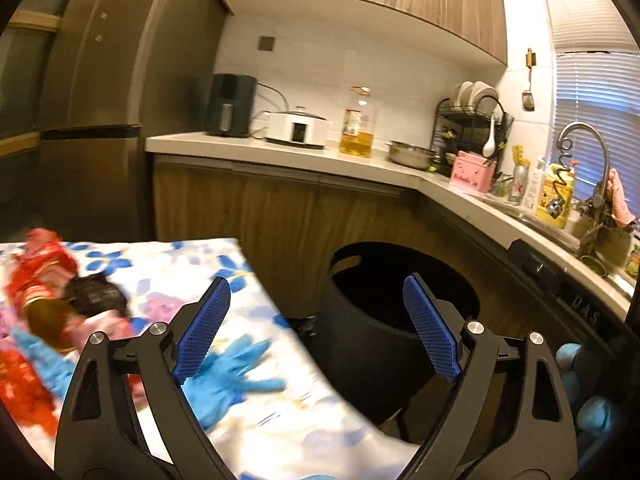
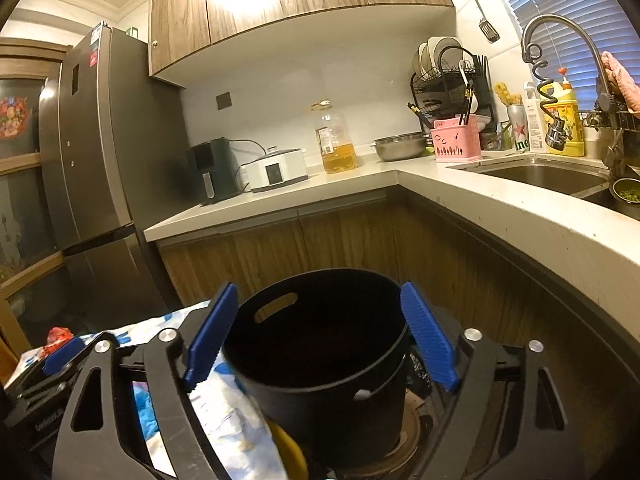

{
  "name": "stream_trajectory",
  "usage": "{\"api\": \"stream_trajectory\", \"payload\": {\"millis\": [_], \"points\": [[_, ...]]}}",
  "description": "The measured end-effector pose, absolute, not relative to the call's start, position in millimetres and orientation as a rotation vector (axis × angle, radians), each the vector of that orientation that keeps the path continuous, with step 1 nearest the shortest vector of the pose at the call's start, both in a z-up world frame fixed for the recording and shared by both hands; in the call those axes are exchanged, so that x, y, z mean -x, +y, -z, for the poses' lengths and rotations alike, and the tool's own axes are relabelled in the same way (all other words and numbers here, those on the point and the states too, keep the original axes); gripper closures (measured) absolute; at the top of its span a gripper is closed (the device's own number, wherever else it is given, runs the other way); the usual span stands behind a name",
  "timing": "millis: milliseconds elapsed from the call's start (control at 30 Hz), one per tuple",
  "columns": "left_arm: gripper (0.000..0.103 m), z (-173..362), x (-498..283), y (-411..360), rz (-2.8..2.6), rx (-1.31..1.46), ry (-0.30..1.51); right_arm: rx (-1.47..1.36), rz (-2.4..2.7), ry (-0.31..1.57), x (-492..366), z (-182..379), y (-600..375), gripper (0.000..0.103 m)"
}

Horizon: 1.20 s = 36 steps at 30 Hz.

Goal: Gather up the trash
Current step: 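Move both open tools back over the trash pile on the table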

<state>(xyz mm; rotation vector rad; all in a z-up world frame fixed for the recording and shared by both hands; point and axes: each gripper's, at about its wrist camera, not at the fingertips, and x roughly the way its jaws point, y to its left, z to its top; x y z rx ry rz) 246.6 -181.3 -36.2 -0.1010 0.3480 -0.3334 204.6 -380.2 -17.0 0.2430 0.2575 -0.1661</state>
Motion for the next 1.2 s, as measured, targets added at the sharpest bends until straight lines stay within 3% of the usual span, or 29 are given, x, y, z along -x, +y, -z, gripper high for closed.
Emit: {"api": "stream_trajectory", "payload": {"millis": [600,1200], "points": [[0.016,48,-172,-41,-0.017,0.136,0.318,-0.189,0.02,0.272,-170,20,-296,0.019],[0.016,85,-164,55,-0.173,0.155,0.391,-0.123,-0.166,0.328,-179,38,-195,0.019]]}}
